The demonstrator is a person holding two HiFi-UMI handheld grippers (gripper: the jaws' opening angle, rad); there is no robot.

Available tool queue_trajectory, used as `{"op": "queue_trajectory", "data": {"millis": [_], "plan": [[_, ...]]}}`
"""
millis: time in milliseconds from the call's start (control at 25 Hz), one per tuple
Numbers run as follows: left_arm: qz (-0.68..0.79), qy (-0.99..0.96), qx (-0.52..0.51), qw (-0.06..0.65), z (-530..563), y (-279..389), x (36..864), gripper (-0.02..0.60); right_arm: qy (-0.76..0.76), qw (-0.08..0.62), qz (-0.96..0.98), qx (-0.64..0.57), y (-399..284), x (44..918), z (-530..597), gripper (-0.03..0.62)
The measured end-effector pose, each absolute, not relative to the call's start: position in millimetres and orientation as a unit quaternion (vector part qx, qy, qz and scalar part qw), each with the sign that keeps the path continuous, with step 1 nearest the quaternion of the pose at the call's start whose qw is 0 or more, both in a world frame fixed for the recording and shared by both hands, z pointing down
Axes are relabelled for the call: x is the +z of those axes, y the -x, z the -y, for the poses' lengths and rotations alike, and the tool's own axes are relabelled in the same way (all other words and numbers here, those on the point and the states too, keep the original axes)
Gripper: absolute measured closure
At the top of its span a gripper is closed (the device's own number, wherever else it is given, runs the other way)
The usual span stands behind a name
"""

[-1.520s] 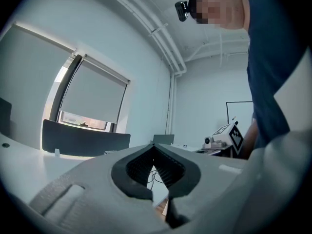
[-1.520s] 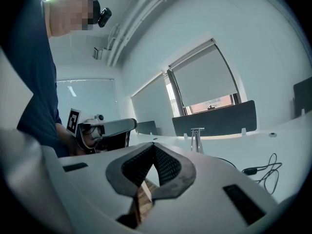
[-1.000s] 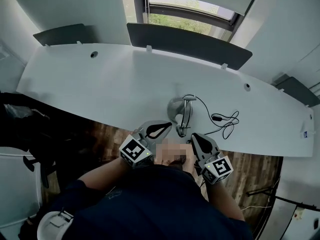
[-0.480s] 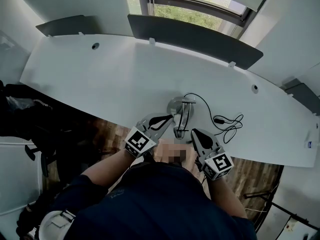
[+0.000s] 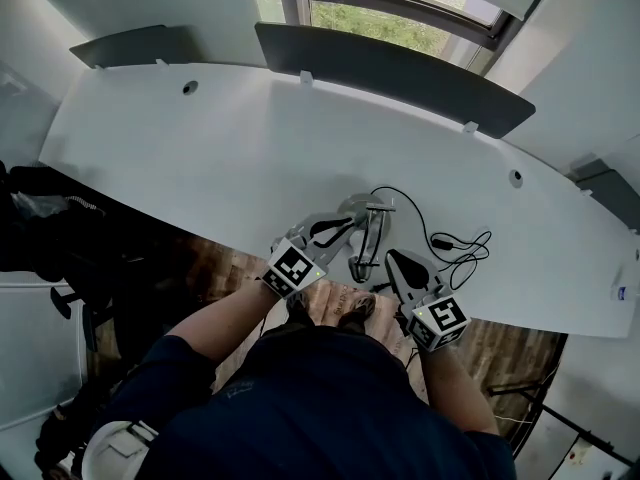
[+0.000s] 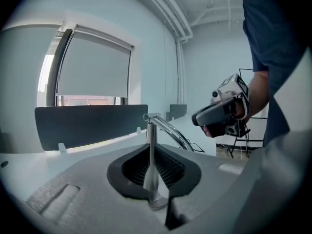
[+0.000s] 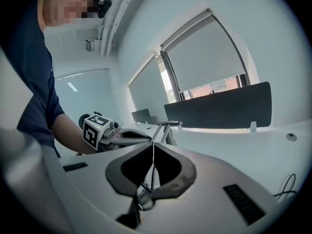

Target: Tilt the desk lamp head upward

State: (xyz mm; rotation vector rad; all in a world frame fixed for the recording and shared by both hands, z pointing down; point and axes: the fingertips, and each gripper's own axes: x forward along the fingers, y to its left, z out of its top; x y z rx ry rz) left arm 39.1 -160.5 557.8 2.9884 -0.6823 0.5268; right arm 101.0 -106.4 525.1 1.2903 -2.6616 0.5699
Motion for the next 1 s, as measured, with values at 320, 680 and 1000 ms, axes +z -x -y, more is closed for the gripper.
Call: {"op": "queue_trajectory", "data": {"millis": [320, 680, 1000], "plan": [[0.175, -0.965, 0.196, 0.004, 174.0, -52.6, 583.0, 0.505, -0.417, 0.083, 0.880, 0.210, -100.8, 541.6, 114.0, 0.582], [0.124, -0.972, 0.199, -0.009, 180.1, -69.8, 595.7, 0.449, -0.380, 0.085, 0.895, 0.219, -92.8, 555.1, 122.5, 0.455], [0.077, -0.976, 0.200, -0.038, 181.2, -86.7, 598.4, 0.445, -0.321, 0.114, 0.916, 0.213, -80.7, 568.5, 124.4, 0.445]]}}
